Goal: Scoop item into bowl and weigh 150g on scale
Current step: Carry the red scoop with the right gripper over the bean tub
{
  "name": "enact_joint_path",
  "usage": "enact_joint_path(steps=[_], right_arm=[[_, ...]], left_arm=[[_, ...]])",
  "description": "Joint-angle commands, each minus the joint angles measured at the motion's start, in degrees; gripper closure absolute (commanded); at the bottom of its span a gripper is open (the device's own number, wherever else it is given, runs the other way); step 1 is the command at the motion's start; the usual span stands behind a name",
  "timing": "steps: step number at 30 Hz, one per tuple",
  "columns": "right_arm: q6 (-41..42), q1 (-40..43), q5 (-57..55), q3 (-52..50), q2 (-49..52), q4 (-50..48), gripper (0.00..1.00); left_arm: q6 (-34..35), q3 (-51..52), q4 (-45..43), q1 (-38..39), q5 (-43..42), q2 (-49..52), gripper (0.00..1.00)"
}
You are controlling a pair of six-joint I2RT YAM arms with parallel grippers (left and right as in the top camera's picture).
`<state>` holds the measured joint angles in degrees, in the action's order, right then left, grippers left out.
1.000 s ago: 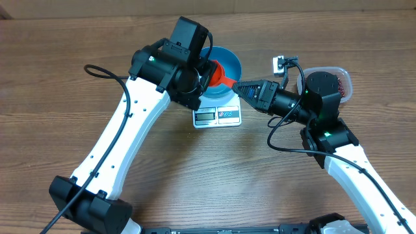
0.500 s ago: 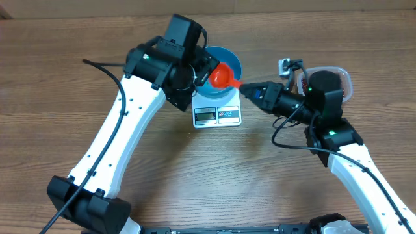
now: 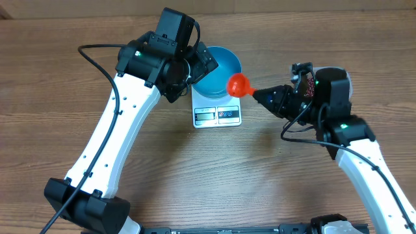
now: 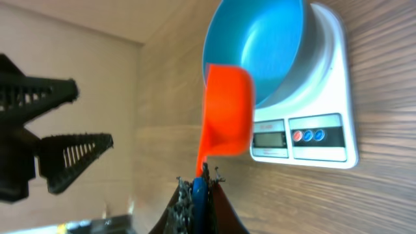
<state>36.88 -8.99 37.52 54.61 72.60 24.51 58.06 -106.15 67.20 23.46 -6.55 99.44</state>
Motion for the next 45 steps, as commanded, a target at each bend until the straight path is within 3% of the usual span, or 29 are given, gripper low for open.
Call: enact_joint_path(steps=[1, 7, 14, 22, 29, 45], right_arm=[[-8.7, 0.04, -8.83, 8.76, -0.63, 7.85, 0.96], [-11.91, 0.02, -22.82, 17.68, -0.66, 24.92, 0.96], [-11.89, 0.07, -36.26, 19.37, -0.7, 32.15, 0.96], [-11.89, 0.09, -42.32, 19.37, -0.68, 33.16, 0.96], [-11.91, 0.09, -51.25, 19.37, -0.68, 35.56, 0.96], [-14.69, 0.09, -58.49, 19.34, -0.68, 34.1, 0.96]], left_arm=[[-1.99, -1.46, -0.24, -0.31, 1.33, -0.68, 0.0], [-1.99, -1.42, -0.11, -0.28, 5.29, -0.66, 0.0], [-2.01, -1.36, -0.15, -0.2, 7.15, -0.44, 0.0], [-12.68, -1.27, -1.62, 0.61, 9.81, -0.15, 0.0], [-27.26, -1.25, -3.74, 2.08, 9.97, 0.59, 0.0], [-28.24, -1.25, -4.02, 2.08, 9.51, 0.59, 0.0]])
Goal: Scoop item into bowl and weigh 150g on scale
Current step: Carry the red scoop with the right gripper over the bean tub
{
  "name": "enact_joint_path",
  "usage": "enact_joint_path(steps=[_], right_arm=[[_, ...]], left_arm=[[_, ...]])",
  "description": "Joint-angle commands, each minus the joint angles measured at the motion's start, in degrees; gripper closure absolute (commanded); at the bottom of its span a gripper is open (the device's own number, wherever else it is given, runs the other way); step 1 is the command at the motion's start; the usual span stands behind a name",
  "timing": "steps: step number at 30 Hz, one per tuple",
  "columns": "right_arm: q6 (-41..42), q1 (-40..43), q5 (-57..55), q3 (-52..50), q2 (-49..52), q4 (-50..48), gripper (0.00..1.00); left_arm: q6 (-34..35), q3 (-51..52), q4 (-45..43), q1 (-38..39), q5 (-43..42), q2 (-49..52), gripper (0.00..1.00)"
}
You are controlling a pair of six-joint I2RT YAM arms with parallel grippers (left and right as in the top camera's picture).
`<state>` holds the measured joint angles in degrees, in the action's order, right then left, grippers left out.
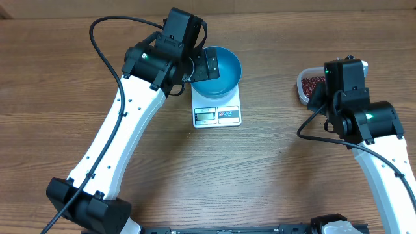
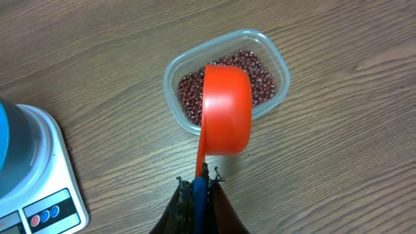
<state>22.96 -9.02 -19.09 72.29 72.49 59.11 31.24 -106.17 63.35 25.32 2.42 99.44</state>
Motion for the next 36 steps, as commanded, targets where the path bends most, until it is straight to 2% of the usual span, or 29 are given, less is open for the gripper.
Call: enact_joint_path(steps=[1, 8, 15, 21, 23, 27, 29, 36], right_arm=[[-0.76, 0.11, -1.9, 1.66, -0.57, -0.5, 0.96], [-1.07, 0.11, -2.45, 1.64, -0.33, -1.36, 0.96], [-10.49, 1.46, -2.99, 1.6, 1.29, -6.67, 0.96], [-11.06, 5.42, -3.13, 1.6, 5.27, -6.73, 0.96], [-11.06, 6.49, -2.14, 1.6, 6.45, -6.58, 0.96], [-11.04, 8.13, 1.44, 1.57, 7.56, -6.73, 0.96], [-11.04, 8.79, 2.93, 1.57, 7.58, -7.1, 0.96], [-11.06, 11.21, 9.01, 1.6, 7.58, -8.28, 0.96]], left_arm=[[-1.42, -1.22, -0.15, 0.22, 0.52, 0.59, 0.0], [-1.42, -1.22, 0.26, 0.22, 0.55, 0.59, 0.0], [-1.46, -1.22, 0.81, 0.22, 0.55, 0.59, 0.0], [-1.46, -1.22, 0.96, 0.22, 0.5, 0.59, 0.0], [-1.51, -1.22, 0.87, 0.22, -0.39, 0.59, 0.12], [-4.57, -1.22, 0.66, 0.24, -4.07, 0.59, 0.71], [-6.34, -1.22, 0.76, 0.44, -5.03, 0.59, 0.96], [-9.4, -0.04, 0.37, 2.91, -2.67, 0.59, 0.96]])
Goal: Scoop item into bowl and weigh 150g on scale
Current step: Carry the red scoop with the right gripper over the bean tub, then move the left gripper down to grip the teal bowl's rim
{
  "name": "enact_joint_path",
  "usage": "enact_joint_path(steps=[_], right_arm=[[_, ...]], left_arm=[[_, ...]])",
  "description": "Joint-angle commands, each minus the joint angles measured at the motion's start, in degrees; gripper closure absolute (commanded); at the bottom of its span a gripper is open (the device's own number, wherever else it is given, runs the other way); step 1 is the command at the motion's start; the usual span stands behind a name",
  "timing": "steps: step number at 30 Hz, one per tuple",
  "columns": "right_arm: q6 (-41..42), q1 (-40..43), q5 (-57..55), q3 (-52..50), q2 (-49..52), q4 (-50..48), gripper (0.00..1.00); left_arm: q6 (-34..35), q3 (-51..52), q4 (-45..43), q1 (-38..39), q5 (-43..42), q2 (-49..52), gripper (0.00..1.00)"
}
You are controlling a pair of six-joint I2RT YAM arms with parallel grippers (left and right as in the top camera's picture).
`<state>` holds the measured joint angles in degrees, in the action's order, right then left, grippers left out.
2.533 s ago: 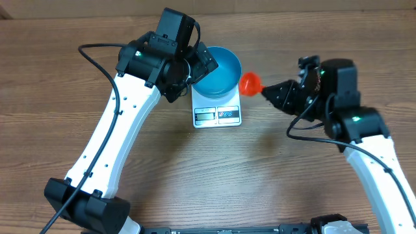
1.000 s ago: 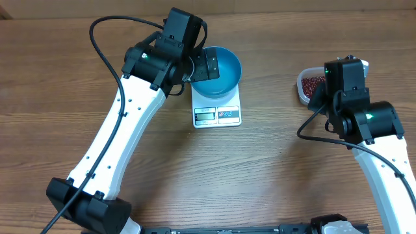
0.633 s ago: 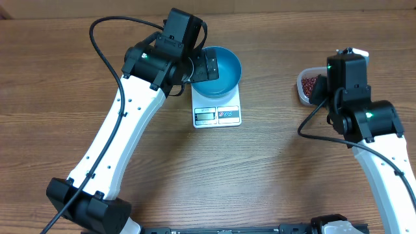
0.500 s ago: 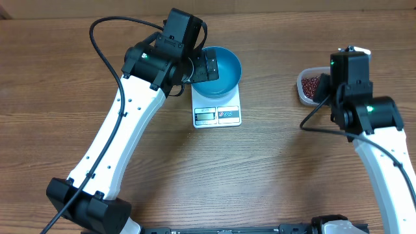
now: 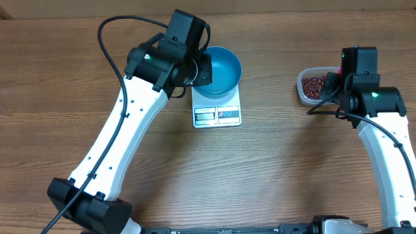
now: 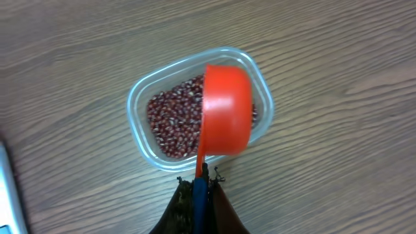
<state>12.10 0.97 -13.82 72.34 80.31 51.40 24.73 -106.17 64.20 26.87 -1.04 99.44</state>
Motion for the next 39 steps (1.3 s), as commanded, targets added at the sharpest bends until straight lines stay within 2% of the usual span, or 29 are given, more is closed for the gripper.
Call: enact_joint_path(steps=[1, 13, 21, 29, 39], right_arm=[[-0.22, 1.64, 4.72, 1.55, -0.24, -0.61, 0.96], [-0.22, 4.61, 10.16, 1.55, -0.24, -0.55, 0.96], [-0.24, 4.61, 11.47, 1.55, -0.24, -0.55, 0.96], [-0.24, 4.61, 11.89, 1.55, -0.24, -0.59, 0.96], [-0.24, 4.61, 11.87, 1.53, -0.24, -0.59, 0.96]], left_arm=[[-2.89, 0.48, -0.9, 1.79, 1.62, 0.59, 0.96], [-2.97, 17.44, -15.89, 8.28, 7.65, 0.59, 0.96], [-7.23, 28.52, -26.97, 9.44, 7.63, 0.59, 0.96], [-9.81, 34.84, -37.46, 9.64, 7.65, 1.18, 0.96], [-9.97, 34.97, -39.6, 9.86, 7.63, 6.14, 0.96]])
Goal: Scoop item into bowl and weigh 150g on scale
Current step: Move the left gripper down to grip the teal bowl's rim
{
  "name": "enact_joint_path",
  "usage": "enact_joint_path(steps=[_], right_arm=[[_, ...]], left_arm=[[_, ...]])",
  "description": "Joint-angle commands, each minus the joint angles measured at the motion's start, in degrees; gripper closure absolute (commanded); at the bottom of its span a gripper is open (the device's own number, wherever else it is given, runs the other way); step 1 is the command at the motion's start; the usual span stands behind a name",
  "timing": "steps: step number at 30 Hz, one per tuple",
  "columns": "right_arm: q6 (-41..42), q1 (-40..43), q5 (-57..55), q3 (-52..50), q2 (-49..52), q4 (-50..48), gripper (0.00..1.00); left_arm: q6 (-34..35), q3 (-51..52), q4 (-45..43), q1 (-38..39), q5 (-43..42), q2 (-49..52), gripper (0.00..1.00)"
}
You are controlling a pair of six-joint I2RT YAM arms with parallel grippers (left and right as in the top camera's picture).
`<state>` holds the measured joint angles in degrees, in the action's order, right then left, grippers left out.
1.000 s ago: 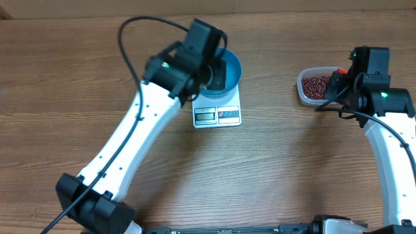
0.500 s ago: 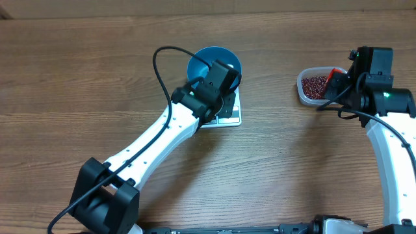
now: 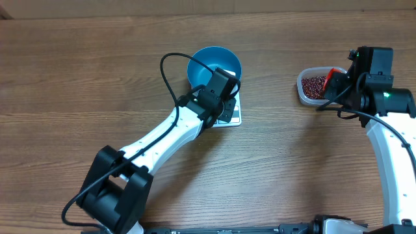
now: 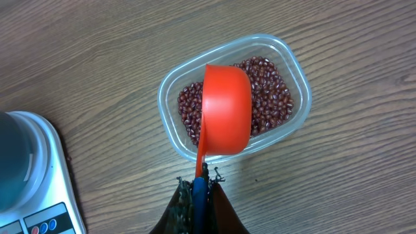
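Observation:
A blue bowl (image 3: 207,64) stands on a white scale (image 3: 234,116); both also show at the left edge of the right wrist view, the bowl (image 4: 12,166) and the scale (image 4: 49,208). My right gripper (image 4: 200,174) is shut on the handle of an orange scoop (image 4: 227,109), whose cup hangs over a clear tub of red beans (image 4: 270,97). From overhead, the scoop (image 3: 334,73) sits at the tub's (image 3: 311,84) right rim. My left gripper (image 3: 222,83) lies over the bowl's near rim and the scale; its jaws are hidden.
The left arm (image 3: 162,140) stretches diagonally from the table's lower left to the scale, covering most of its display. The right arm (image 3: 390,143) runs down the right edge. Bare wood surrounds the tub and scale.
The left arm has swung down; its gripper went from the bowl's left rim to the bowl's near side over the scale. The right gripper shifted slightly, scoop still over the beans.
First my right gripper held the scoop beside the bowl on the scale, with the left gripper at the bowl's left rim. Then the scoop was over the bean tub, and it has stayed there. The left gripper has now shifted to the bowl's front.

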<state>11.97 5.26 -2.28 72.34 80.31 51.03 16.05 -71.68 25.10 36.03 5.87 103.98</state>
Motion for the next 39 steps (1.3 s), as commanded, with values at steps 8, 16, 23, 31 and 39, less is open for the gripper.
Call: enact_joint_path(steps=[8, 16, 23, 31, 39], right_arm=[[-0.11, 0.33, 0.35, 1.53, -0.24, -0.2, 0.96], [-0.09, 0.33, 0.5, 1.53, -0.24, -0.24, 0.96], [-0.11, 0.33, 0.5, 1.53, -0.24, -0.22, 0.96], [-0.11, 0.33, 0.5, 1.51, -0.22, -0.17, 0.97], [-0.09, 0.33, 0.5, 1.51, -0.17, -0.2, 0.96]], left_arm=[[-1.29, 0.5, -1.33, 0.76, 0.72, 1.68, 0.96], [-0.96, 0.61, -1.42, 1.22, 0.48, 3.96, 0.96], [-0.63, 0.61, -2.43, 1.97, 0.57, 5.57, 0.96], [-0.39, 0.61, -2.47, 1.7, 3.34, 6.34, 0.96], [0.26, 0.61, -2.49, 1.86, 2.89, 9.05, 0.96]])
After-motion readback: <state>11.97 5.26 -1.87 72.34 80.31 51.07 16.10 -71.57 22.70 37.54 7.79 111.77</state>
